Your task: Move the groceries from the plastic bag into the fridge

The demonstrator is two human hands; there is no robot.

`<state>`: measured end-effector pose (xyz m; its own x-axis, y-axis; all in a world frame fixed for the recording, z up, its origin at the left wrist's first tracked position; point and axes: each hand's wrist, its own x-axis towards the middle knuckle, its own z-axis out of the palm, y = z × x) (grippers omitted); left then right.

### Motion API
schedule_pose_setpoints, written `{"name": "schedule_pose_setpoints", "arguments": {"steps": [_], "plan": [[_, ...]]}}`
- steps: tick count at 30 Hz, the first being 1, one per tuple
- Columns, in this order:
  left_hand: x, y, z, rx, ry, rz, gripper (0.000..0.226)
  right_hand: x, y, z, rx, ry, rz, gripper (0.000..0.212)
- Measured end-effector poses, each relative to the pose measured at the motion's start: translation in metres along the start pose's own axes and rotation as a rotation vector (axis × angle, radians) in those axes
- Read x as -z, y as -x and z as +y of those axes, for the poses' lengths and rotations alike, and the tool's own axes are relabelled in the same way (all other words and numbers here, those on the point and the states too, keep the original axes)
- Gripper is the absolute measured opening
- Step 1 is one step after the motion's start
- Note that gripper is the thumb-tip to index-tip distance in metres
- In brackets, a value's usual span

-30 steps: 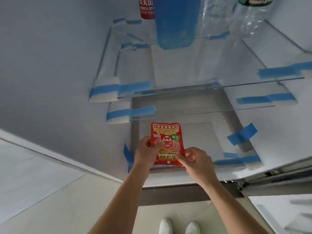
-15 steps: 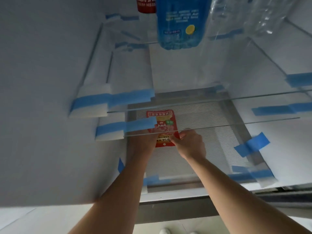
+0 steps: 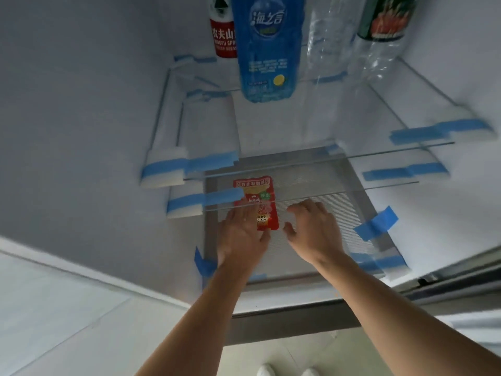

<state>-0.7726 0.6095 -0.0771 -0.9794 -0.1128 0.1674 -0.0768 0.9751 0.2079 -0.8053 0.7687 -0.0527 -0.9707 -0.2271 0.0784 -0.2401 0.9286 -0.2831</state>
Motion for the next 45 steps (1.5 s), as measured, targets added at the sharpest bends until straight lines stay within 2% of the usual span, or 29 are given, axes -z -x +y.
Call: {"name": "schedule_pose_setpoints", "arguments": {"steps": [5, 10, 24, 30, 35, 45], "plan": [[0.034, 0.032, 0.022, -0.111, 0.020, -0.013, 0.064, 0.031, 0.038, 0.006, 0.084, 0.075, 0.048, 0.046], [0.066, 0.063, 0.040, -0.194, 0.035, 0.043, 0.061, 0.060, 0.078, 0.016, 0.133, 0.144, 0.111, 0.054], [0.095, 0.080, 0.075, -0.348, 0.053, 0.087, 0.056, 0.093, 0.126, 0.025, 0.046, 0.149, 0.228, 0.059], [0.093, 0.071, 0.085, -0.510, 0.138, 0.078, 0.055, 0.099, 0.142, 0.022, -0.095, 0.168, 0.275, 0.061], [0.095, 0.067, 0.092, -0.678, 0.199, 0.112, 0.052, 0.103, 0.164, 0.019, -0.251, 0.188, 0.297, 0.054], [0.095, 0.106, 0.125, -1.028, 0.266, -0.091, 0.056, 0.110, 0.264, -0.004, -0.610, 0.325, 0.493, 0.043]]}}
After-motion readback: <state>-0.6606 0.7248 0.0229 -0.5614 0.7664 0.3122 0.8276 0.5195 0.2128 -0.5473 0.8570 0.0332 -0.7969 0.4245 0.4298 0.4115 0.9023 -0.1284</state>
